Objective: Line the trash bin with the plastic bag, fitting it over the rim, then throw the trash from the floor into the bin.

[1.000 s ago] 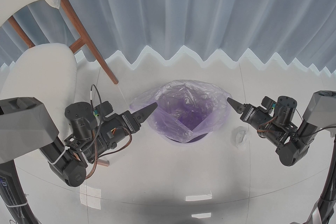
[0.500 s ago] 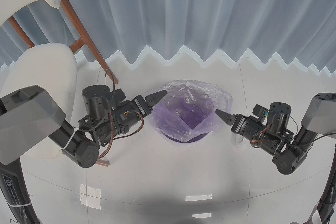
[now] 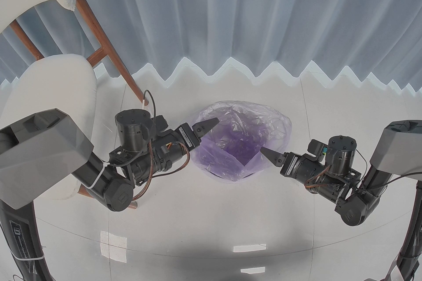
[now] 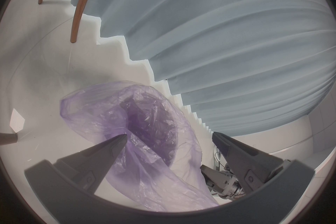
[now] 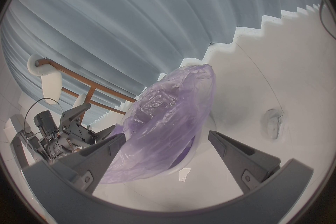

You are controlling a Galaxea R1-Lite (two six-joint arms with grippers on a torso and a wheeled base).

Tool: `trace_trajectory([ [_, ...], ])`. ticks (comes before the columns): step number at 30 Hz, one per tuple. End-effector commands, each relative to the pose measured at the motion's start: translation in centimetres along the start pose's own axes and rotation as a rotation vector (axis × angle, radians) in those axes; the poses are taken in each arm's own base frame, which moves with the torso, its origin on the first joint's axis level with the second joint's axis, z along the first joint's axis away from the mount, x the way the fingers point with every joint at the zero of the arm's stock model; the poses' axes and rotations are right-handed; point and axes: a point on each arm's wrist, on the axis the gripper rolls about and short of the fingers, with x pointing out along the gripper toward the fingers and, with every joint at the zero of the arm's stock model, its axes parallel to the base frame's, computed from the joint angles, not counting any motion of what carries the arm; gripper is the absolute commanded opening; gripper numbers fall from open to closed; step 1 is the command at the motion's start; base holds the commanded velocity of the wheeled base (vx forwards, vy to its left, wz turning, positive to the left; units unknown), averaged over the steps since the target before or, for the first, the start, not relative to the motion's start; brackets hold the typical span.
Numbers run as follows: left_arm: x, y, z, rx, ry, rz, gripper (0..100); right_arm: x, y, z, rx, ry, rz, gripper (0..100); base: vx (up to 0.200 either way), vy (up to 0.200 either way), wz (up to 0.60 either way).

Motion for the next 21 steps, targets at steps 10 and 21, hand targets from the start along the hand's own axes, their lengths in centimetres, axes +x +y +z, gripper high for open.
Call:
trace_trajectory([
  [10,-4.6,-2.7,-0.1,0.025,0.024,-0.003,100,1.0,0.5,-0.4,0.037,-0.022,-0.004,0,0.0,0.0,0.0],
  [21,-3.7,-3.2,-0.1,0.004,0.104,0.051,100,0.7,0.8,-0.5,0.024,-0.032,0.005,0,0.0,0.0,0.0],
])
